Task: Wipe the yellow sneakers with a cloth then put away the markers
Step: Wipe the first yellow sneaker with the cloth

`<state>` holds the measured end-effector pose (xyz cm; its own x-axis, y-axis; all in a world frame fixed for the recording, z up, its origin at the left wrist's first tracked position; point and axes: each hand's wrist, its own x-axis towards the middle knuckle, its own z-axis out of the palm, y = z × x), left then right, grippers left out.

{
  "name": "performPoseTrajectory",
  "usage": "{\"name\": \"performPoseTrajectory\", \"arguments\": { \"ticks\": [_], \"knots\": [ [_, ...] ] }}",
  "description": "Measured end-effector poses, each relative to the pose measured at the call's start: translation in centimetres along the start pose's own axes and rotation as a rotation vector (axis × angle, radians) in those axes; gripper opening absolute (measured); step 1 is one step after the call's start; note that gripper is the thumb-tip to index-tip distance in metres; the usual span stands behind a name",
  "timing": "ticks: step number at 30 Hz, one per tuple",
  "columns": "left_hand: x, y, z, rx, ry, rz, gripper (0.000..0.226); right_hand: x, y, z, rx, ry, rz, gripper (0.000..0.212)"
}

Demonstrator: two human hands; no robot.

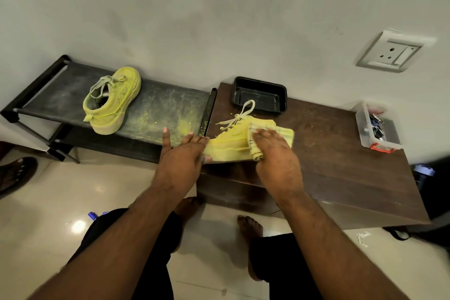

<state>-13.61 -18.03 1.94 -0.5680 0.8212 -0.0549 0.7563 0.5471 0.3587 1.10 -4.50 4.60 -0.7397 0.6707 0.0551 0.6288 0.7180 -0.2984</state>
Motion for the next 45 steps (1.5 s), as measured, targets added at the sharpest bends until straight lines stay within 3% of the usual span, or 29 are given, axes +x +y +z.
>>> {"name": "performPoseTrajectory", "arguments": {
  "ticks": [3,6,9,14,16,19,23,25,28,35,37,40,45],
  "knots": [
    [0.1,-0.2,0.0,0.040,-0.008,0.037,0.051,-0.5,-3.3,1.5,-0.022,-0.021,-0.275,0.073],
    [0.0,-0.6,0.1,0.053,0.000,0.065,0.051,-0.2,-4.2,2.3,-0.083,-0.132,-0.303,0.073],
    [0.1,-0.7,0.1,0.019,0.000,0.085,0.050,0.6,-1.9,1.3,-0.068,-0.085,-0.136,0.070],
    [0.6,-0.4,0.0,0.006,-0.018,0.073,0.050,1.4,3.6,-0.3,0.070,0.041,0.366,0.047],
    [0.7,-0.5,0.1,-0.006,-0.024,0.070,0.050,1.1,4.0,-0.5,0.140,0.095,0.463,0.048],
    [0.7,-0.6,0.2,-0.033,-0.004,0.072,0.049,0.5,1.6,-0.2,0.176,0.154,0.233,0.061],
    [0.6,-0.5,0.1,-0.043,0.005,0.075,0.049,-0.1,-3.5,2.2,-0.007,0.026,-0.262,0.071],
    [0.5,-0.5,0.1,-0.010,0.001,0.067,0.051,0.0,-4.0,3.1,-0.046,-0.057,-0.295,0.071],
    [0.3,-0.5,0.2,-0.012,-0.004,0.072,0.049,0.5,-2.4,2.5,-0.037,-0.088,-0.182,0.075],
    [0.4,-0.5,0.3,-0.027,0.000,0.075,0.048,1.8,5.2,0.6,0.107,0.015,0.487,0.042],
    [0.3,-0.5,0.4,-0.012,-0.015,0.081,0.048,1.2,5.7,0.3,0.142,0.082,0.560,0.047],
    [0.2,-0.4,0.3,-0.010,-0.011,0.085,0.048,0.1,3.6,-0.1,0.290,0.204,0.384,0.058],
    [0.1,-0.5,0.1,-0.040,0.002,0.101,0.047,-0.3,-1.9,1.8,-0.028,-0.044,-0.106,0.077]
  ]
}}
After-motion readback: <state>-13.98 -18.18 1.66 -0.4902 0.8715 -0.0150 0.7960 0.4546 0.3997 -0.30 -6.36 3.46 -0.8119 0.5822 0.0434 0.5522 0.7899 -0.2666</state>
